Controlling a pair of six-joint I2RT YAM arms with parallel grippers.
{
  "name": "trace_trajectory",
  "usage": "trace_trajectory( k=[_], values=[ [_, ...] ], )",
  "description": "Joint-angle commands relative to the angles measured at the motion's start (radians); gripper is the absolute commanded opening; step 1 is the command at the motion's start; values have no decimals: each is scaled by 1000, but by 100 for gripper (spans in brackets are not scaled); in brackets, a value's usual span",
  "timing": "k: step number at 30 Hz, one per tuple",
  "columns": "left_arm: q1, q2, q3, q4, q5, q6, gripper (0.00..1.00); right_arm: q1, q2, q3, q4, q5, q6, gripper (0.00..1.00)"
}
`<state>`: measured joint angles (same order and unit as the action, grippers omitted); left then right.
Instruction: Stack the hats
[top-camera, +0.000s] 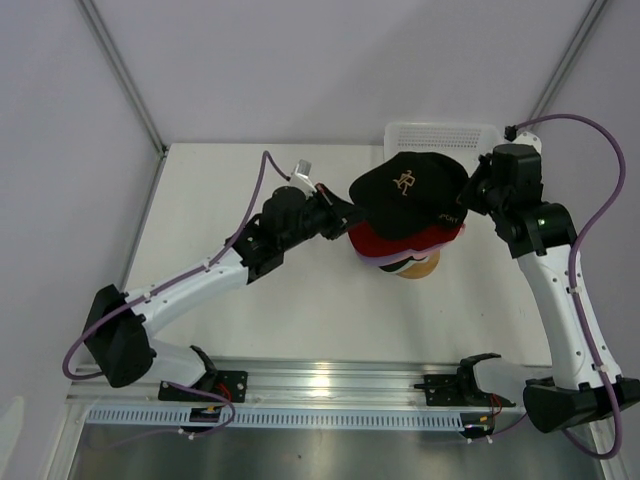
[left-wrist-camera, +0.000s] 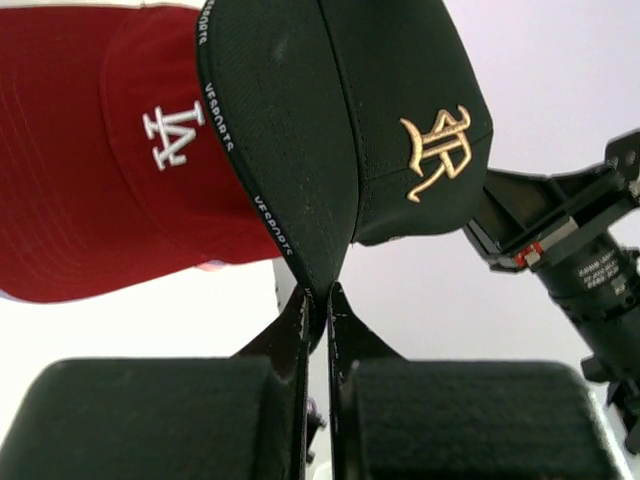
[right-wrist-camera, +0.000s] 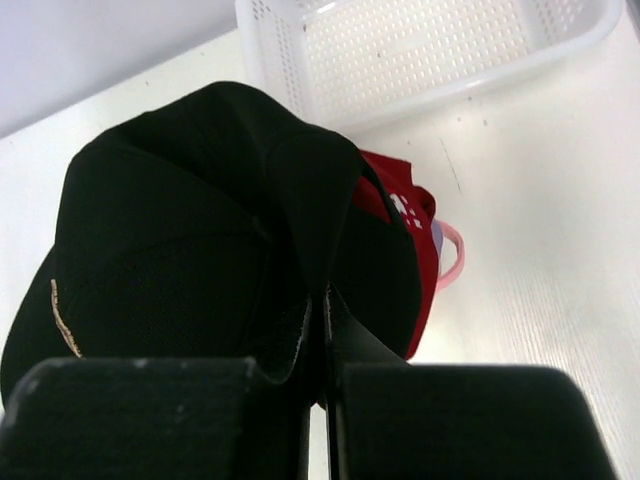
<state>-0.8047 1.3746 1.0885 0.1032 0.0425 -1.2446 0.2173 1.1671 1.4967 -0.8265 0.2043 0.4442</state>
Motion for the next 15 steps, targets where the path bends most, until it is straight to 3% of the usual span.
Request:
trace_trajectory(
  k=[1, 4, 5, 8, 12, 15],
  values=[
    [35, 30, 5, -52, 89, 72, 1, 4, -40, -15, -46, 0, 4, 0],
    [42, 110, 42, -152, 140, 125, 1, 2, -69, -61, -23, -8, -42, 36],
    [48, 124, 22, -148, 157, 132, 1, 1, -69, -70, -16, -12, -54, 59],
    [73, 135, -50, -65, 204, 140, 1, -45, -40, -2, -19, -51, -88, 87],
    [116, 138, -62, -59, 270, 233, 1, -157, 48, 176, -52, -105, -90, 96],
    [144, 178, 40, -150, 345, 335, 1, -180, 121, 269, -62, -74, -110, 97]
  ],
)
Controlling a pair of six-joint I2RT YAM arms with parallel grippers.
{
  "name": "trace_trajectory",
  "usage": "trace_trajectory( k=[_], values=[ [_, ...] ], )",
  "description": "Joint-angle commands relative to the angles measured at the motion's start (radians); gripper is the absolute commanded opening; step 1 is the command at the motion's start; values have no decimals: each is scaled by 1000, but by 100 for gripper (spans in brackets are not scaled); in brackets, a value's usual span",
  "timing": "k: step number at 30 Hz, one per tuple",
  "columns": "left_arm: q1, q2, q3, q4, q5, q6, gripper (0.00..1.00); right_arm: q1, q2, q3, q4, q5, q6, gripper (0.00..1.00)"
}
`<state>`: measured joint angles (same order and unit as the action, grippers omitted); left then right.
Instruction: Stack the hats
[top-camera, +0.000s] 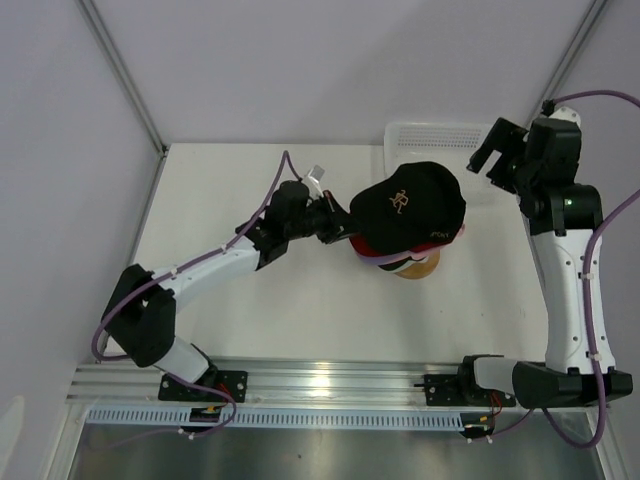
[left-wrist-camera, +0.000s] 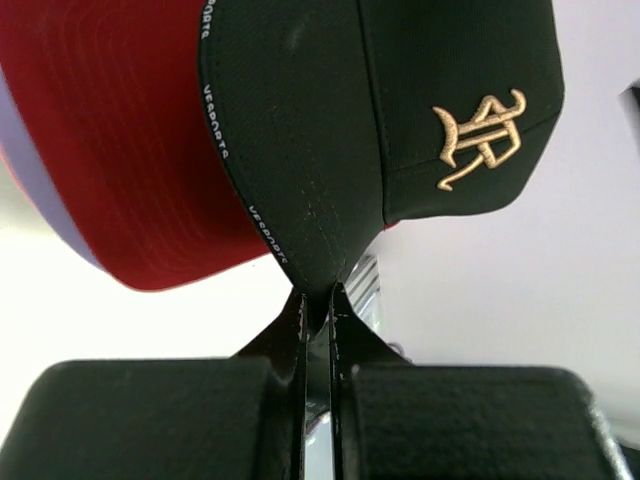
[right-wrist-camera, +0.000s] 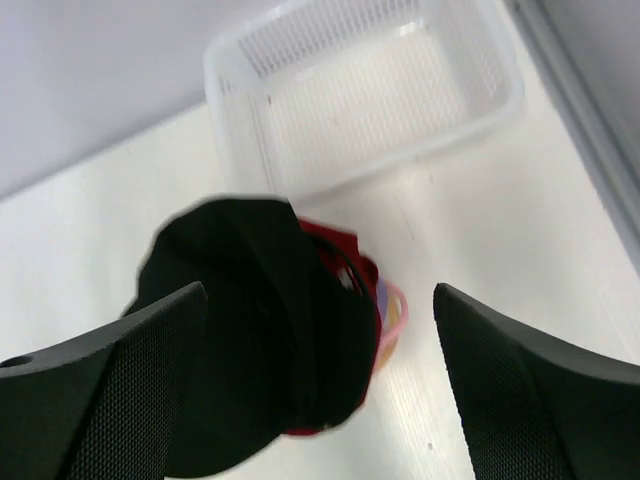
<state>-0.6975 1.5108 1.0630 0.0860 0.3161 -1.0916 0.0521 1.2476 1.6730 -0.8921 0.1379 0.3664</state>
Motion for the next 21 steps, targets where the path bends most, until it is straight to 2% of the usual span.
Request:
trace_trajectory(
  k=[1, 5, 7, 13, 17, 21],
  values=[
    [41, 73, 83, -159, 84, 200, 1, -20, 58, 94, 13, -4, -32, 95],
    [79, 152, 167, -207, 173, 271, 1, -75, 98, 21, 74, -105, 3, 76],
    [98, 184, 196, -218, 184, 274, 1, -96, 111, -34, 108, -126, 14, 73],
    [187, 273, 238, -238, 313, 378, 1, -127, 130, -102, 130, -212, 5, 66],
    [222, 281, 319, -363, 311, 519, 1, -139, 105, -198, 159, -257, -7, 65],
    [260, 307, 328, -397, 311, 536, 1, -152, 76, -265, 196, -333, 12, 63]
  ],
)
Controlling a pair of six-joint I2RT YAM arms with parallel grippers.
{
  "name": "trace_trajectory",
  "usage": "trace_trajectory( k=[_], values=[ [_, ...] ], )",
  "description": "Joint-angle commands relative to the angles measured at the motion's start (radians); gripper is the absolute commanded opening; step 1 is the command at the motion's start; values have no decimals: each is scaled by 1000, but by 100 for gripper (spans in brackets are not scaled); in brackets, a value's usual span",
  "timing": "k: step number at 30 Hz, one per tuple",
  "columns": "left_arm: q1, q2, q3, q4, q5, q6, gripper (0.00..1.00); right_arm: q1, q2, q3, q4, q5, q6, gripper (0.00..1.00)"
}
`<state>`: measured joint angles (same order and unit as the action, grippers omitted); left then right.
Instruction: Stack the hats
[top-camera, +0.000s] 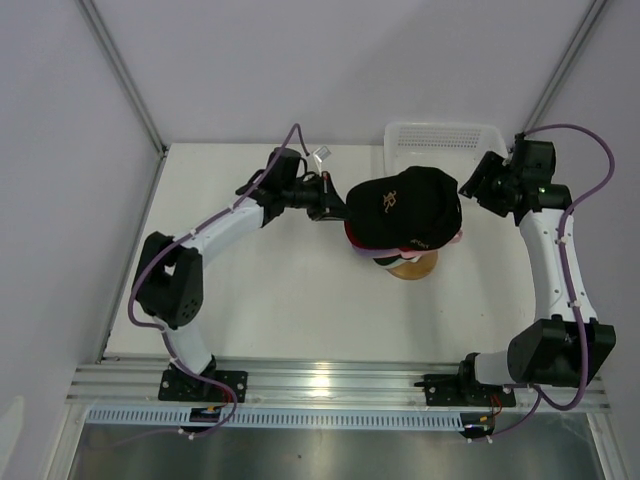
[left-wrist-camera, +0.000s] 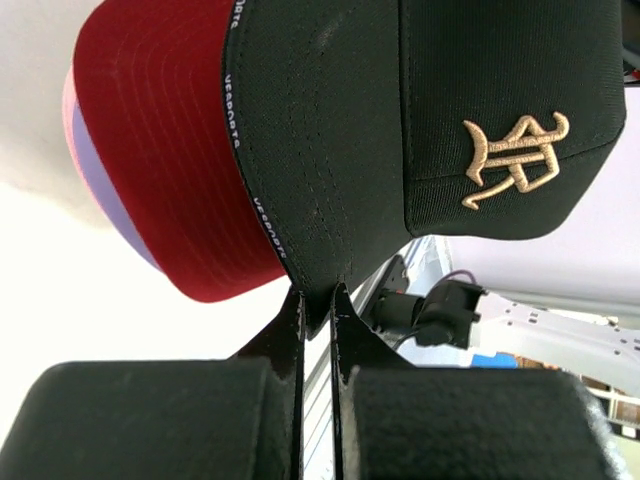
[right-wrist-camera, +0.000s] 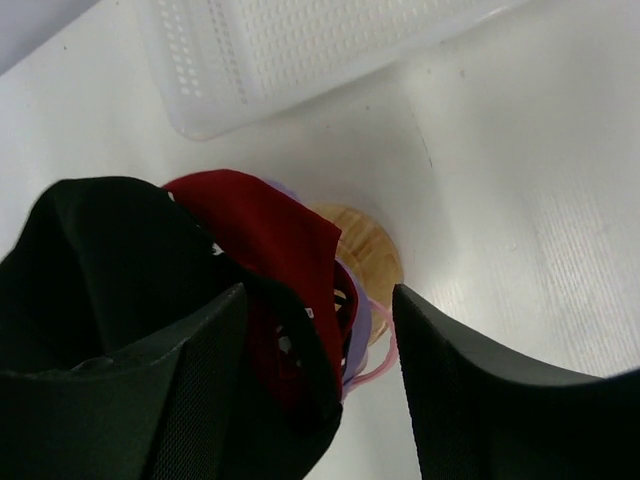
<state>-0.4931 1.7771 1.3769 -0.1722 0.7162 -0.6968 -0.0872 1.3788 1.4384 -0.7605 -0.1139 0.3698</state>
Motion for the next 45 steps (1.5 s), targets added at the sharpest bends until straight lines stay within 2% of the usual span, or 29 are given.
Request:
trace_trajectory(
  k=[1, 5, 10, 16, 21, 24, 28, 30, 31, 34, 40, 45],
  values=[
    [68, 62, 22, -142, -75, 140, 1, -14, -60, -42, 87, -99, 18, 62],
    [76, 128, 102, -222, -61, 166, 1, -22, -78, -91, 116, -128, 31, 55],
    [80, 217, 250, -314, -49, 197, 1, -29, -92, -153, 156, -161, 9, 52],
    [82, 211, 255, -311, -32, 197, 1, -31, -116, -183, 222, -248, -15, 52],
    [83, 206, 263, -317, -26, 191, 1, -26, -96, -230, 245, -253, -46, 50],
    [83, 206, 271, -319, -26, 187, 1, -23, -89, -234, 228, -179, -57, 45],
    [87, 196, 277, -329, -31, 189, 1, -25, -75, -213, 190, -52, -77, 31],
    [91, 190, 277, -335, -31, 189, 1, -25, -52, -196, 165, -33, -77, 20],
    [94, 182, 275, -340, -31, 187, 1, -25, -43, -178, 155, -21, -74, 10],
    [100, 173, 277, -354, -34, 183, 1, -25, 6, -130, 104, 2, -66, 0],
    [102, 139, 243, -421, -47, 143, 1, -23, 132, -65, -31, 80, -88, 0],
    [102, 70, 78, -359, -49, 135, 1, -23, 175, -116, -17, 114, -114, 0]
  ],
)
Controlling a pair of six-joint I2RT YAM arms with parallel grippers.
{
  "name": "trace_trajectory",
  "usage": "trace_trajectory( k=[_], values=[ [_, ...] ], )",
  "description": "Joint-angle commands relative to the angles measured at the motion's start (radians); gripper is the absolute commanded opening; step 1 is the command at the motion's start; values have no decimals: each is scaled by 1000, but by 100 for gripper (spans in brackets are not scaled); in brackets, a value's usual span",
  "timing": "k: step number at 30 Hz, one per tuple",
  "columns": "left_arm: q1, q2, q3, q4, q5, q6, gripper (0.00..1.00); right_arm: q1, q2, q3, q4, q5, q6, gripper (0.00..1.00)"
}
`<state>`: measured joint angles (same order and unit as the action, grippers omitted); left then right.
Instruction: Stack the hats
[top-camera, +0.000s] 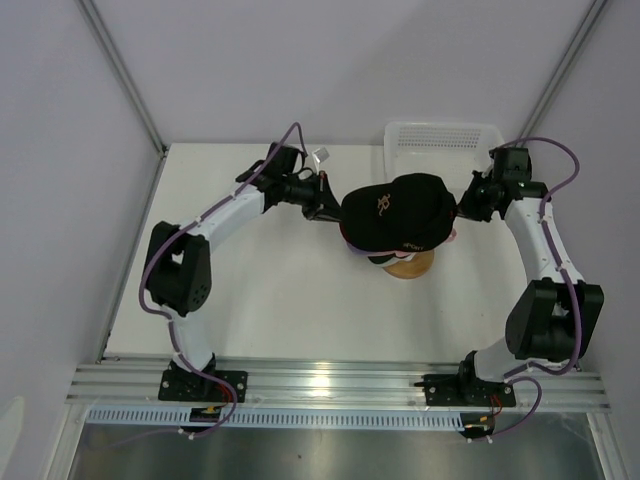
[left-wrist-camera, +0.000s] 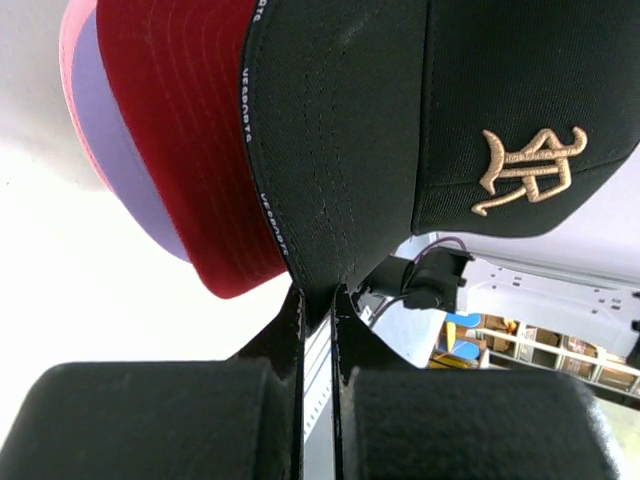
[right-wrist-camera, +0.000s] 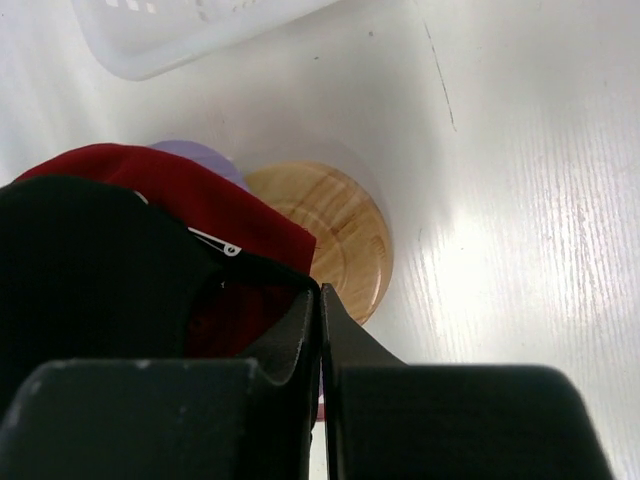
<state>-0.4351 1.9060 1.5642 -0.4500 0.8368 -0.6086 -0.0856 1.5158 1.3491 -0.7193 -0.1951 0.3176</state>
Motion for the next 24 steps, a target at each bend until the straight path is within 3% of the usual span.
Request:
trace_trajectory(
  k=[1, 10, 18, 21, 22, 24],
  values=[
    [42, -68, -128, -53, -176, 58, 1, -25, 49, -31, -52, 195, -60, 0],
    [45, -76, -320, 134, -173, 11, 1, 18, 172, -51, -17, 263, -54, 0],
    [45, -137, -326, 130, -185, 46, 2, 21, 162, -5, -37, 231, -48, 0],
    [45, -145, -248, 30, -185, 95, 10, 21, 143, 71, -92, 162, -63, 12],
    [45, -148, -224, -34, -186, 124, 21, 21, 135, 93, -104, 143, -74, 27],
    [45, -162, -147, -85, -192, 151, 36, 20, 109, 164, -147, 100, -95, 44]
  ],
)
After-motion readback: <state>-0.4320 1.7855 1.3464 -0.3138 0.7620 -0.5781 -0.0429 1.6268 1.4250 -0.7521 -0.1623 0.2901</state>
